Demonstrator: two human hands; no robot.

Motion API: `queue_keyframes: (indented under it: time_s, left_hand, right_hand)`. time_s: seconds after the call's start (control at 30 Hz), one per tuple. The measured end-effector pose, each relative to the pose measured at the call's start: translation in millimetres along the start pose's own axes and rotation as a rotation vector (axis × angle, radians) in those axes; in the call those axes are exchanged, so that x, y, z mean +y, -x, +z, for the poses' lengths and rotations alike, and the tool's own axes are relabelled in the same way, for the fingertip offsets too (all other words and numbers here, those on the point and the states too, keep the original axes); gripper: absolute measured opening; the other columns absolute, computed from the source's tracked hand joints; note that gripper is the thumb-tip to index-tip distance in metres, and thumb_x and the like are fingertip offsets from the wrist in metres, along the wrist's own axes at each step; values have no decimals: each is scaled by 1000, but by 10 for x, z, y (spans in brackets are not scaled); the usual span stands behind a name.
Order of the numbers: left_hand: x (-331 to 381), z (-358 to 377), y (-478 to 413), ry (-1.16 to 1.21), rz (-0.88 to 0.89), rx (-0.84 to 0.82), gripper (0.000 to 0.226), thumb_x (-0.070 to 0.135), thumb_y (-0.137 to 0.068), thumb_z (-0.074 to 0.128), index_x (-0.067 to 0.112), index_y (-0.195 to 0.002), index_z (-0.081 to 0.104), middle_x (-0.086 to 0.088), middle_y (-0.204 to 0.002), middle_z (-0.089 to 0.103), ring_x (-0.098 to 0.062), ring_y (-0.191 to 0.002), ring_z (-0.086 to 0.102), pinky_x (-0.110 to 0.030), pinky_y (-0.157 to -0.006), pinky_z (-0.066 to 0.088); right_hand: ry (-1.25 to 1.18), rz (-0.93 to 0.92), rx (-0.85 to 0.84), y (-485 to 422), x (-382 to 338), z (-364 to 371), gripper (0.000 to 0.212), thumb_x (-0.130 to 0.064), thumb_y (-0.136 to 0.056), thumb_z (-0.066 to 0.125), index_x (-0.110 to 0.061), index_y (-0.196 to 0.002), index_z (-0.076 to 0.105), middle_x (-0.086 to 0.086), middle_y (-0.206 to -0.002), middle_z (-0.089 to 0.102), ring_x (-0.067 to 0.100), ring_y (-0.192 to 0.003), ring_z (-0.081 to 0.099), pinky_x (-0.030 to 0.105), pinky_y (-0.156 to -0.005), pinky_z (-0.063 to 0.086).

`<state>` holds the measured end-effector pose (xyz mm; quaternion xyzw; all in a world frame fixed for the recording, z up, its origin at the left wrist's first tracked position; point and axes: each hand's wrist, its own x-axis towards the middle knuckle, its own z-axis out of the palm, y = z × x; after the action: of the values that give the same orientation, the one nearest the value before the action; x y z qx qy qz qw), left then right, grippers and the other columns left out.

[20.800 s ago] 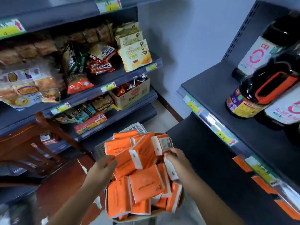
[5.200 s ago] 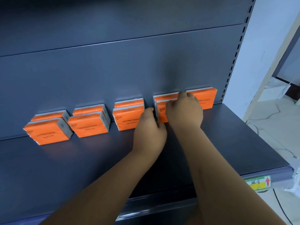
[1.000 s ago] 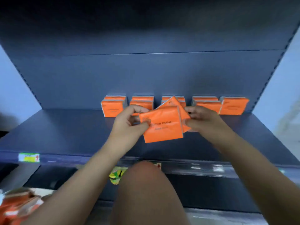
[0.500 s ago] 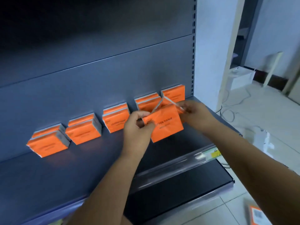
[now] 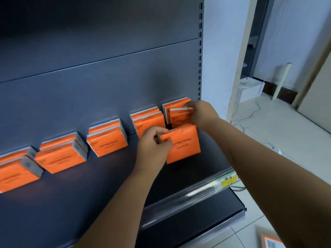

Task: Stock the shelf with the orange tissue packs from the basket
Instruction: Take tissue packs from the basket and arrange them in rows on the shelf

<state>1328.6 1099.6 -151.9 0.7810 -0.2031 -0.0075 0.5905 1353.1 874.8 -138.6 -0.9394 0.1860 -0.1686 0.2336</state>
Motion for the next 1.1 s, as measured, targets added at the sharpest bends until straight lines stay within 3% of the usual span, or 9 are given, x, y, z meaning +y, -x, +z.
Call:
queue_keyframes:
  time_s: [0.17,0.47,0.6,0.9,1.1]
  left_hand:
    - [-21,-78,-84,14,-41,12,32,3,-87,73,34,-96,71,14,-98,70,6,-89,64,-14,-71,50]
    - [-115,-181,-150,-27,-40,9,32,6,-89,74,34,-105,70,16,-112,67,-1,-105,62,-26,-87,55]
    - [-154,-197,-166,-41,-40,7,32,6,-90,74,32,-107,70,16,-114,65,-3,-110,61,-34,-94,56]
    - [-217,-159,-190,-70,-39,14,37,6,-90,74,34,-113,67,14,-118,64,-7,-114,61,-40,-98,57]
    - [-262,-163,-221,-125,-13,3,38,8,-90,74,35,-116,65,13,-121,63,-9,-117,60,-42,-99,57]
  right_hand:
    - [78,-97,40,-94,37,67,51,-5,-91,54,-28,-135,66,12,-129,56,37,-121,53,44,-97,52]
    - [106,-79,129,-116,-65,208,51,-13,-90,62,-24,-139,56,8,-133,52,33,-119,56,49,-89,57]
    - [180,-50,161,-132,-88,250,41,-13,-91,61,-18,-132,59,11,-133,52,35,-117,56,47,-87,57]
    - [269,-35,176,-166,-78,297,37,-17,-96,57,-23,-132,59,7,-125,55,31,-113,55,40,-78,51]
    - [285,-25,177,-156,-127,299,35,-18,-94,60,-22,-129,60,7,-121,56,31,-110,57,42,-79,54]
